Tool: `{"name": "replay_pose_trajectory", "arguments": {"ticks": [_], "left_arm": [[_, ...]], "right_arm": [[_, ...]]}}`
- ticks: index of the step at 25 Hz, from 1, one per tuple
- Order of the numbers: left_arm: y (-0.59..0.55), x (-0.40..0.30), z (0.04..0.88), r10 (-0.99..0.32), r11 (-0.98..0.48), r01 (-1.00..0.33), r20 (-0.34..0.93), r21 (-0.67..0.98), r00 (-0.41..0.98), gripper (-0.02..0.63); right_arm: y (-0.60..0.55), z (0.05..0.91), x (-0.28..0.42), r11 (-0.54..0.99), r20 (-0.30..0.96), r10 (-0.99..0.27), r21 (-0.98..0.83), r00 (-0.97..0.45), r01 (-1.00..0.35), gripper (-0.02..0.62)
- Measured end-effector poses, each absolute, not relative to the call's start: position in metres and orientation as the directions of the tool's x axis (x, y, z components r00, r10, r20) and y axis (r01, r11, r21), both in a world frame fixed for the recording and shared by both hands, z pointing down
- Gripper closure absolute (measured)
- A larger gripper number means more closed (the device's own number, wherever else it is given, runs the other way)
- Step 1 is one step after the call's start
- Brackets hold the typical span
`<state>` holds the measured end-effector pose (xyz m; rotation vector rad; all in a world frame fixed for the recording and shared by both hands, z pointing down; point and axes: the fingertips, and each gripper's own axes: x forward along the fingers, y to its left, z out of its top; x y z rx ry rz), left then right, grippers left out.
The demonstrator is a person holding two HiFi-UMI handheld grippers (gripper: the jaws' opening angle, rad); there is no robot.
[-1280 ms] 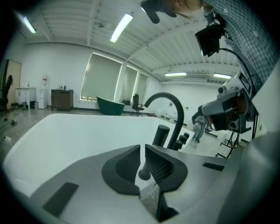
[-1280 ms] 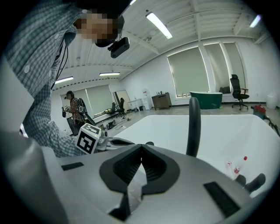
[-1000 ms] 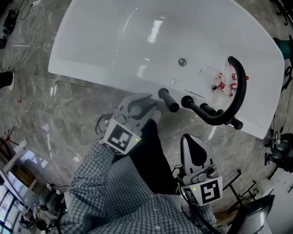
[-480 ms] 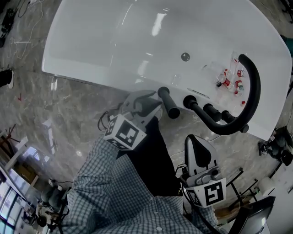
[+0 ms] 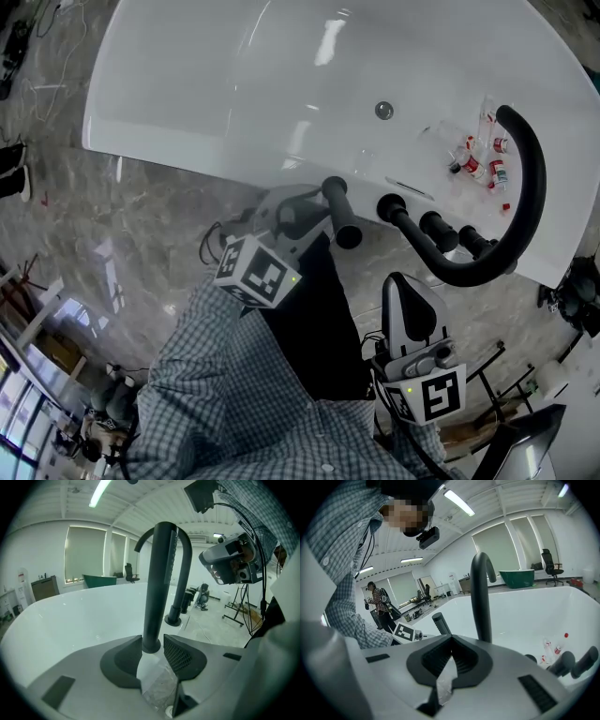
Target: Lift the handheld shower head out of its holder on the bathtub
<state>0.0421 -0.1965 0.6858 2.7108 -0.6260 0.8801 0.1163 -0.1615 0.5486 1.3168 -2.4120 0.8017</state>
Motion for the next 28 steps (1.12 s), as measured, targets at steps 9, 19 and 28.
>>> {"name": "replay_pose_trajectory", "arguments": {"ticks": [9, 19, 28], "left_arm": [[-0.204, 0.059, 0.697, -0.319, -0.893, -0.445, 0.608, 0.064, 0.727, 0.486], [-0.215, 0.076, 0.704, -0.308, -0.912, -0.409, 0.618, 0.024, 0.723, 0.488], [-0.213, 0.077, 0.706, -0.313, -0.919, -0.395, 0.639, -0.015, 0.703, 0.486]], "right_arm": [[-0.155, 0.561, 0.130, 0.405, 0.501, -0.679, -0.353, -0.536, -0.844, 0.580], [-0.153, 0.571, 0.142, 0.379, 0.499, -0.689, -0.370, -0.526, -0.848, 0.580], [-0.152, 0.571, 0.145, 0.375, 0.495, -0.693, -0.373, -0.524, -0.849, 0.580]]}}
